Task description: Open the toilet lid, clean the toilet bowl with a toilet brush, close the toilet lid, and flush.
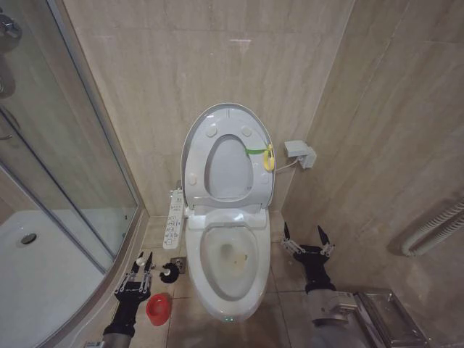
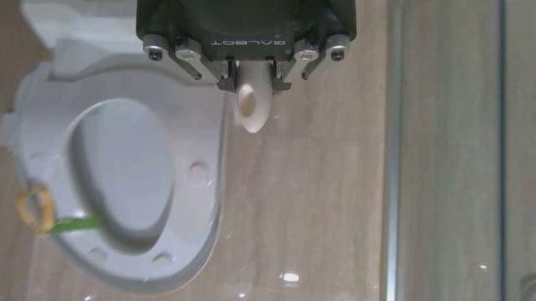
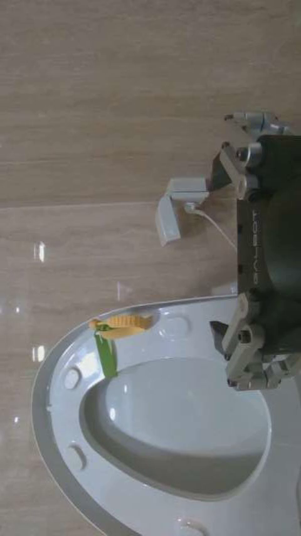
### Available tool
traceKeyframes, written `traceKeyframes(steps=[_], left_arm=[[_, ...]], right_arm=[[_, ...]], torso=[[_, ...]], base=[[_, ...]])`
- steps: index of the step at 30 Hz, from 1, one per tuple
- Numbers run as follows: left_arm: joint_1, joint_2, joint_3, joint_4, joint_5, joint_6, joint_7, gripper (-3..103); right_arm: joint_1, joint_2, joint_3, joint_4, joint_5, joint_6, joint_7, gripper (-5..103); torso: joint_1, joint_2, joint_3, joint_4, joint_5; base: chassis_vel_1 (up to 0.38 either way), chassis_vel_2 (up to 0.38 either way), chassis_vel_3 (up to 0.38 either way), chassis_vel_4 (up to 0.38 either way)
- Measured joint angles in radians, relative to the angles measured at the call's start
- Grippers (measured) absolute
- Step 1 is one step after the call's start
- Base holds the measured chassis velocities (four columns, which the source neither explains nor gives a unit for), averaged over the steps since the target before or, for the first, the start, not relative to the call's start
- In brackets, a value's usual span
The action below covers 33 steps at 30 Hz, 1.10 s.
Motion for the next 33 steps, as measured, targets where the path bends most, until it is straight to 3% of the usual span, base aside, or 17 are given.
traceKeyframes(steps=[10, 16, 24, 32, 33], left_arm=[[0.073, 0.022, 0.051, -0.229, 0.017, 0.043, -0.012, 26], [0.063, 0.057, 0.054, -0.28, 0.0, 0.046, 0.016, 26], [-0.034, 0.133, 0.065, -0.241, -0.111, 0.039, 0.091, 26], [-0.224, 0.226, 0.132, -0.083, -0.22, 0.033, 0.138, 26], [-0.254, 0.237, 0.15, -0.052, -0.233, 0.029, 0.144, 26]], right_arm=[[0.0, 0.0, 0.0, 0.0, 0.0, 0.0, 0.0, 100], [0.0, 0.0, 0.0, 0.0, 0.0, 0.0, 0.0, 100], [0.0, 0.0, 0.0, 0.0, 0.0, 0.0, 0.0, 100], [0.0, 0.0, 0.0, 0.0, 0.0, 0.0, 0.0, 100], [0.0, 0.0, 0.0, 0.0, 0.0, 0.0, 0.0, 100]], torso=[[0.0, 0.0, 0.0, 0.0, 0.0], [0.0, 0.0, 0.0, -0.0001, 0.0], [0.0, 0.0, 0.0, 0.0, -0.0001], [0.0, 0.0, 0.0, -0.0006, -0.0003], [0.0, 0.0, 0.0, 0.0005, -0.0002]], base=[[0.0, 0.0, 0.0, 0.0], [0.0, 0.0, 0.0, 0.0], [0.0, 0.0, 0.0, 0.0], [0.0, 0.0, 0.0, 0.0], [0.0, 0.0, 0.0, 0.0]])
